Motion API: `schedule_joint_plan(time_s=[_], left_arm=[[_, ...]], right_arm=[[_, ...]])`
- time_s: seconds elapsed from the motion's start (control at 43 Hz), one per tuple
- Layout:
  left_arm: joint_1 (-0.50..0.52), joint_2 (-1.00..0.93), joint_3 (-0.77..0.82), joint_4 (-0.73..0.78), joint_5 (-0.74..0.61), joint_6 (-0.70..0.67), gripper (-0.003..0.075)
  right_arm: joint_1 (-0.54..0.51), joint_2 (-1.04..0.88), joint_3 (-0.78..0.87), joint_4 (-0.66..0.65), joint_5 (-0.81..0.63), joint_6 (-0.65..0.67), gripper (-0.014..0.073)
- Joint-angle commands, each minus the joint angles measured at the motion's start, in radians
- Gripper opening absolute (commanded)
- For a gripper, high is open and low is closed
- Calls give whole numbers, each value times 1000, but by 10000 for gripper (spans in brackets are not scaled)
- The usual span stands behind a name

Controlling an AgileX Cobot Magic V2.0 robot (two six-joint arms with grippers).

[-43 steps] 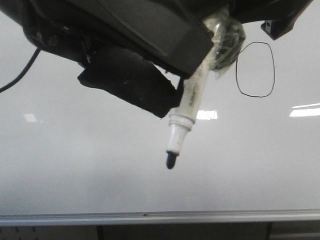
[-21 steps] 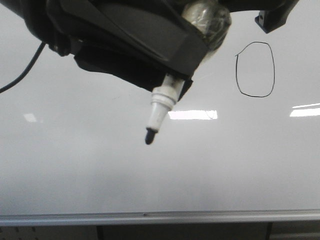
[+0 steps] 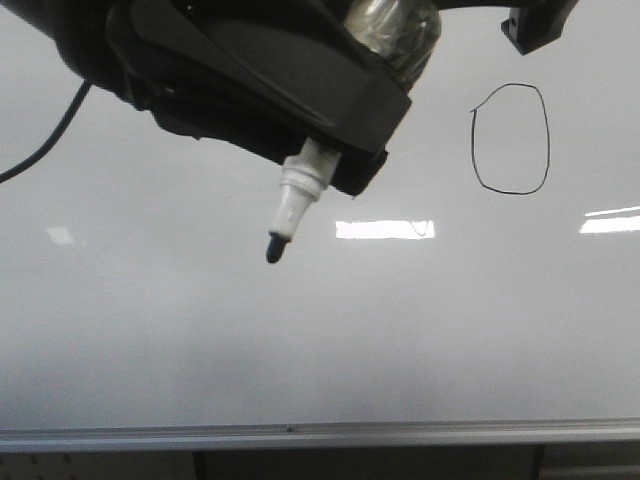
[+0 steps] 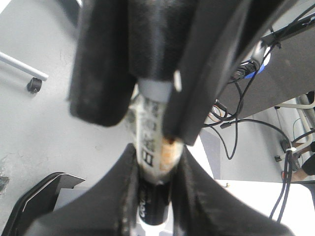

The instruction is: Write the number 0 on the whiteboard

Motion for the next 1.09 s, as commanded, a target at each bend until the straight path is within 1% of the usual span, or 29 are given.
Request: schedule_joint_plan(time_s=[0.0, 0.093, 0.186, 0.256, 0.303, 0.372, 0.442, 0.582, 0.652, 0.791, 0.931, 0.978, 1.071], left_arm=[[-7, -37, -30, -21, 51, 15, -20], [-7, -37, -30, 53, 16, 13, -20], [1, -37, -30, 128, -29, -6, -20], [15, -37, -30, 186, -67, -43, -20], [32, -37, -30, 222, -97, -79, -20], [71, -37, -30, 282, -145, -145, -20], [129, -37, -30, 341, -193, -224, -20], [282, -37, -30, 462, -294, -387, -20], [350, -37, -30, 519, -335, -440, -19], [461, -37, -30, 621, -395, -492, -20], [544, -37, -30, 649, -435, -496, -19], [565, -37, -30, 650, -455, -496, -20], [605, -35, -30, 655, -503, -526, -19]], right_arm=[[1, -30, -34, 101, 7, -3, 62], [0, -30, -50, 101, -5, -5, 206], [0, -30, -77, 100, -23, -37, 351], [-1, -37, -90, 99, -55, -43, 409], [-2, -50, -91, 97, -95, -52, 414], [-2, -84, -89, 71, -184, -60, 399], [-2, -133, -76, 27, -287, -60, 351], [-2, -272, 0, -58, -483, -60, 253], [-2, -346, 57, -92, -553, -68, 209], [-2, -498, 188, -123, -623, -75, 80], [-2, -632, 307, -129, -652, -76, -43], [-2, -670, 337, -129, -662, -76, -72], [-2, -742, 390, -129, -675, -76, -69]])
